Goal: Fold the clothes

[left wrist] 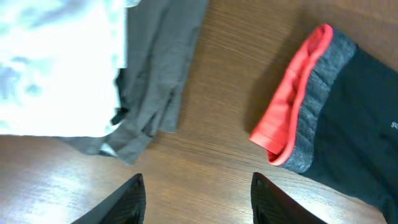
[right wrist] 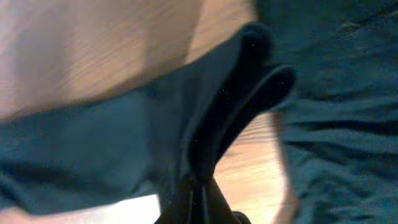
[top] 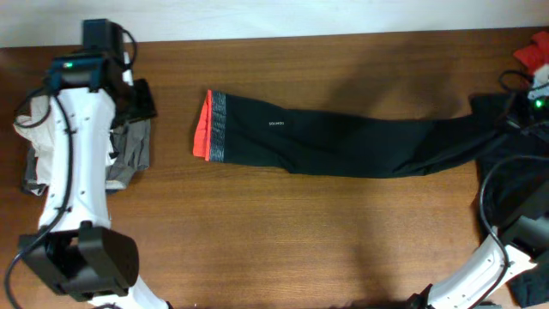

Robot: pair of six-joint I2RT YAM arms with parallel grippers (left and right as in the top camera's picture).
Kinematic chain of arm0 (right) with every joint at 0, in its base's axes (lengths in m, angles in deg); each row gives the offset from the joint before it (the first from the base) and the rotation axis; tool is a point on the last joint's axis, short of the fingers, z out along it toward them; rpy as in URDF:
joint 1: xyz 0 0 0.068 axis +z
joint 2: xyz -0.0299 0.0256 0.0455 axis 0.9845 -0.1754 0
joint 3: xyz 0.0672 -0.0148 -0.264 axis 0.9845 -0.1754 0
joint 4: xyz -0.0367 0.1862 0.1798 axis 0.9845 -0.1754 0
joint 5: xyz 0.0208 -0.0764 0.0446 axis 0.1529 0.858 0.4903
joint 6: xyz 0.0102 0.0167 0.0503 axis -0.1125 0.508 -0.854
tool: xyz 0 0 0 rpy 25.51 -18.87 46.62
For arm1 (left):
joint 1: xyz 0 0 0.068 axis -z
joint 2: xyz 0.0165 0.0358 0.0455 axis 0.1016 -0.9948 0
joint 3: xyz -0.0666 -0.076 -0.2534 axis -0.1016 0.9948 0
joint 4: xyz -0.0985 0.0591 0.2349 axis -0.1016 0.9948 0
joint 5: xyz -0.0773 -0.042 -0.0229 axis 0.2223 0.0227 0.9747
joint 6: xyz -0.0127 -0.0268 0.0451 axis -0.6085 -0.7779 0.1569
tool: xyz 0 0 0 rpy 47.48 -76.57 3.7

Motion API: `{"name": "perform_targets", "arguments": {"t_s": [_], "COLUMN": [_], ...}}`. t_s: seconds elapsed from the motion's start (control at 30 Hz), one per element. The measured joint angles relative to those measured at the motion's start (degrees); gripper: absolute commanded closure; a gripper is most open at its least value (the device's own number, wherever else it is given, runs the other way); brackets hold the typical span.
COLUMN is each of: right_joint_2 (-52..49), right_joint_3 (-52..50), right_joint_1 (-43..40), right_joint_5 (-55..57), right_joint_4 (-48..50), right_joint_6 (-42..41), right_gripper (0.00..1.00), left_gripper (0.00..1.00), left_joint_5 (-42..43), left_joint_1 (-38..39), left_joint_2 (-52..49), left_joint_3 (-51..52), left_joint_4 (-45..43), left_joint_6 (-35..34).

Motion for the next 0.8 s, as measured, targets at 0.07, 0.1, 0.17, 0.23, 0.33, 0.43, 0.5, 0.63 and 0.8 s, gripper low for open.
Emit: {"name": "perform_targets", "arguments": {"t_s": [0.07,0.1,0.17,0.23,0.33,0.43,0.5,0.63,0.8], "right_joint_2": [0.00,0.00,0.00,0.00,0.00,0.00,0.00,0.00,0.00], "right_joint_3": [2.21,3.04,4.24,4.68,4.70,4.72,4.70,4.70,3.37], "right_joint_1": [2.75,4.35,7.96,12.20,18.51,24.30,28.30,35.28,41.88], "right_joint_5": [-0.72,-0.98,-1.51,-1.95,-2.16,-2.19,-2.21,-2.10,0.96], "right_joint_4": [-2.54,-3.30,-4.13,-4.59,-4.92,-4.48,-3.23,-1.51,1.44], "right_joint_6": [0.26,0.28,0.33,0.15,-0.13,-0.85,-2.32,-5.40,-8.79], "right_gripper": [0.96,0.96,0.96,0.96,0.96,0.96,0.96,0.96,0.96], "left_gripper": [0.45,0.45,0.44,0.44,0.44,0.44,0.44,0.43,0.43], "left_joint_5": [0.00,0.00,0.04,0.02,0.02,0.02,0.02,0.02,0.02], "left_joint_1": [-0.44,-0.46,-0.44,-0.35,-0.35,-0.35,-0.35,-0.35,-0.35], "left_joint_2": [0.04,0.04,0.04,0.04,0.04,0.04,0.04,0.04,0.04], "left_joint_3": [0.00,0.00,0.00,0.00,0.00,0.00,0.00,0.00,0.00], "left_joint_4": [0.28,0.35,0.35,0.35,0.35,0.39,0.59,1.14,2.38], "left_joint_6": [-0.04,-0.22,-0.63,-1.09,-1.36,-1.51,-1.51,-1.51,-1.53]}}
